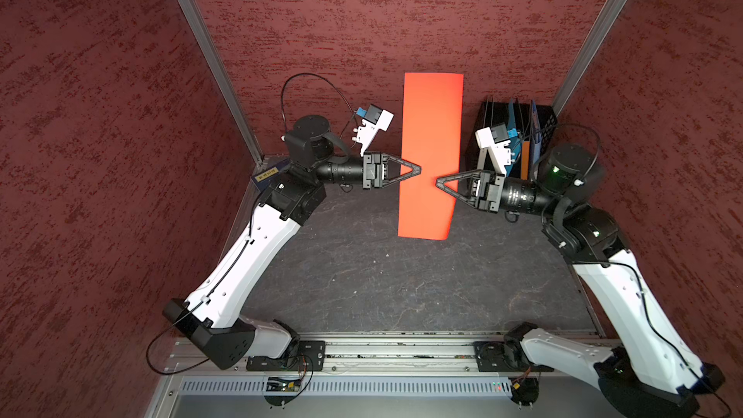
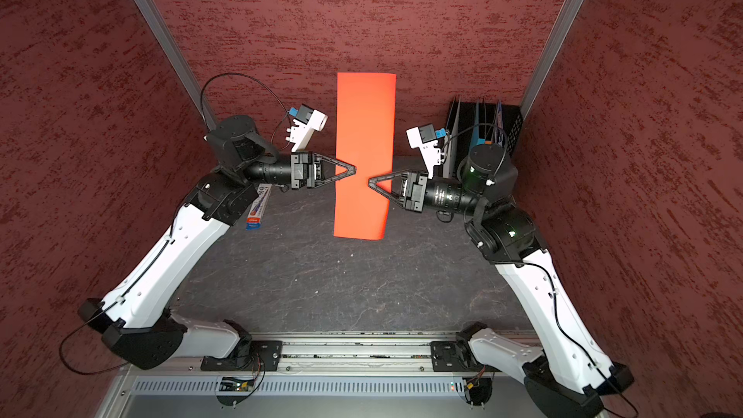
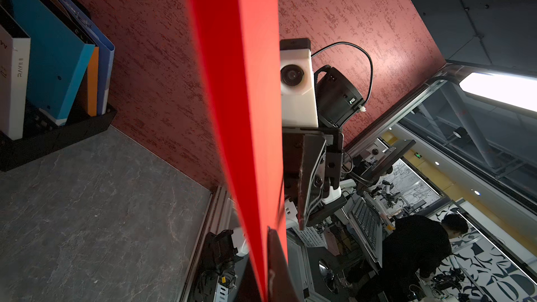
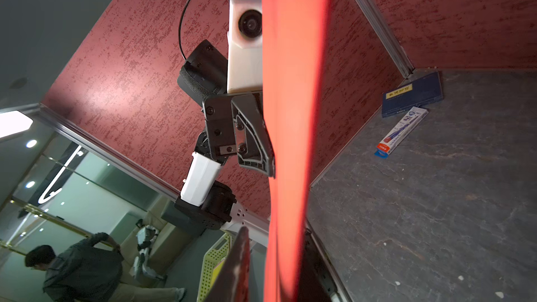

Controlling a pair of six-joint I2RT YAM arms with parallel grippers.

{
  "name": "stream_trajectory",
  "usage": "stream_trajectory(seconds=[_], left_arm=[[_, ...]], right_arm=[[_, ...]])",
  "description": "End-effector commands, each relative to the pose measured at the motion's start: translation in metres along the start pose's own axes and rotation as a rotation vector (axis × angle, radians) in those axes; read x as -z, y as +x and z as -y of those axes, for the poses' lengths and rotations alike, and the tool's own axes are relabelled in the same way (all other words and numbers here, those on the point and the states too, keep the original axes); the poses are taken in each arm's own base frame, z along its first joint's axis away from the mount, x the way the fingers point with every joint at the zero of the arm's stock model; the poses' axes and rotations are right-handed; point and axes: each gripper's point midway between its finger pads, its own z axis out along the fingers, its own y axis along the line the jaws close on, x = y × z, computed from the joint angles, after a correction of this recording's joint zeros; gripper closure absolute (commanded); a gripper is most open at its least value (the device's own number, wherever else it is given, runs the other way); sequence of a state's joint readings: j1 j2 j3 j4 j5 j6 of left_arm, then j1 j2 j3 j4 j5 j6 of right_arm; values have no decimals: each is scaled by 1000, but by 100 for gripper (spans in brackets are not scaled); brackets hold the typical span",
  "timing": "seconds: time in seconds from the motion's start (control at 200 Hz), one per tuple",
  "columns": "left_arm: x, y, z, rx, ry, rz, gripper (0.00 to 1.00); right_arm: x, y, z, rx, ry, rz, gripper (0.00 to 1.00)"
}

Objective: Fold the rectangular paper in half along the long edge
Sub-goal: Fold the paper.

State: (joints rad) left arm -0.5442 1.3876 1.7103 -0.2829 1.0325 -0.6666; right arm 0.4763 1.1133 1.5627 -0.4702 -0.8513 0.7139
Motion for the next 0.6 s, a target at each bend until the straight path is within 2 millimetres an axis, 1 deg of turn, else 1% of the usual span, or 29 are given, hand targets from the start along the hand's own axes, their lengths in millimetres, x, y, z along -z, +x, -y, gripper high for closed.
stream_trajectory(seconds=[0.0, 0.065, 0.1, 0.18, 0.23, 0.261, 0.431, 0.461, 0.481, 0.561, 0.596], left_arm=[[6, -9, 16, -61, -2, 31, 100], [6, -11, 18, -67, -1, 37, 100], [6, -12, 19, -69, 1, 38, 100], [6, -13, 20, -72, 5, 40, 100], [6, -14, 21, -74, 6, 39, 100], [6, -14, 21, -74, 5, 39, 100], [6, -14, 21, -75, 1, 39, 100], [6, -14, 21, -75, 0, 39, 100], [7, -14, 22, -75, 1, 39, 100], [7, -17, 24, -81, 1, 44, 100], [7, -18, 24, -81, 1, 44, 100]], right_arm=[[5, 3, -6, 15, 3, 1, 68], [4, 4, -4, 12, 3, -1, 68], [3, 4, -4, 10, -3, 2, 70], [2, 5, -3, 6, -12, -2, 82], [2, 6, -2, 7, -10, -8, 95], [2, 7, -2, 8, -8, -9, 100], [6, 10, -5, 14, 0, -19, 100], [6, 10, -4, 11, 4, -19, 88], [6, 10, -4, 8, 5, -18, 82], [4, 11, -1, -7, -8, -18, 75], [2, 12, -1, -13, -19, -18, 75]])
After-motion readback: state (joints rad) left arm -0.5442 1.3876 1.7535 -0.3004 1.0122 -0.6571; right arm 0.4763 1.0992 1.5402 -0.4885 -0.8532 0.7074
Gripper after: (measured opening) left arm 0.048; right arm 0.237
